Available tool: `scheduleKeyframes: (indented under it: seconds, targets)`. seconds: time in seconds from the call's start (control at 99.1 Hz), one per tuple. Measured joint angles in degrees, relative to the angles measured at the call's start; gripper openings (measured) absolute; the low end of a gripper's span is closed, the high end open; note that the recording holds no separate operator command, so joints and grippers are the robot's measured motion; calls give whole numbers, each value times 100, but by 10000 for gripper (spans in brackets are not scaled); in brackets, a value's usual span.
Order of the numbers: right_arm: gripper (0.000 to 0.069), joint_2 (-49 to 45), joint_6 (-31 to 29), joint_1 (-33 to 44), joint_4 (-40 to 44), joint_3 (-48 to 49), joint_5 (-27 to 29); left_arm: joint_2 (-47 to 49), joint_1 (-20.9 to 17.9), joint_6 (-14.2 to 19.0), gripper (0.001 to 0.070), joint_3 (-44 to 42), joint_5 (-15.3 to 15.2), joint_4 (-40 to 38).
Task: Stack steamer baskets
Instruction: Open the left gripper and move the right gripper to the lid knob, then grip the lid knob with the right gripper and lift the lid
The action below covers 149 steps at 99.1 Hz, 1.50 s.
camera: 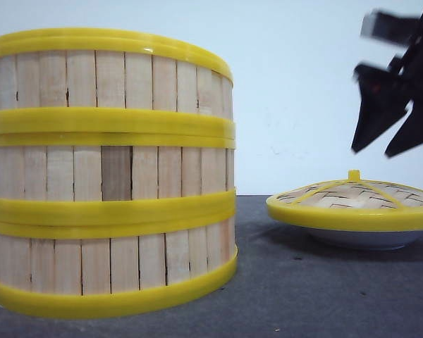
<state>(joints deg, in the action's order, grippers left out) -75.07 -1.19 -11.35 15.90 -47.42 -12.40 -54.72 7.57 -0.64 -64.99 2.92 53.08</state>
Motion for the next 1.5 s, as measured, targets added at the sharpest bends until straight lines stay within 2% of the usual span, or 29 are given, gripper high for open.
scheduleKeyframes:
  seconds: [0.171,0.333,0.484,0.676,0.868,1.039,1.251,1.503]
  targets:
    - [349,-409,61,-61,-424,0,-4,345,-352,0,277,638,-9,26]
    - [338,-634,107,-92,-634,0,0,444,-417,0,277,699,-9,-2]
    - [266,-710,181,-103,-728,0,22,446,-420,2,277,699,-9,-107]
    - [229,-828,245,-103,-890,-7,22,446,-420,2,277,699,-9,-155]
    - [80,-841,247,-168,-907,-20,52,446,-420,2,277,699,-9,-157]
    - [57,-841,247,-240,-898,-42,37,446,-420,2,277,699,-9,-157]
    - [56,-675,247,-273,-175,-426,-11,446,-420,2,277,699,-9,-162]
    - [56,-328,247,-452,1078,-2015,-417,446,-420,2,277,699,-9,-188]
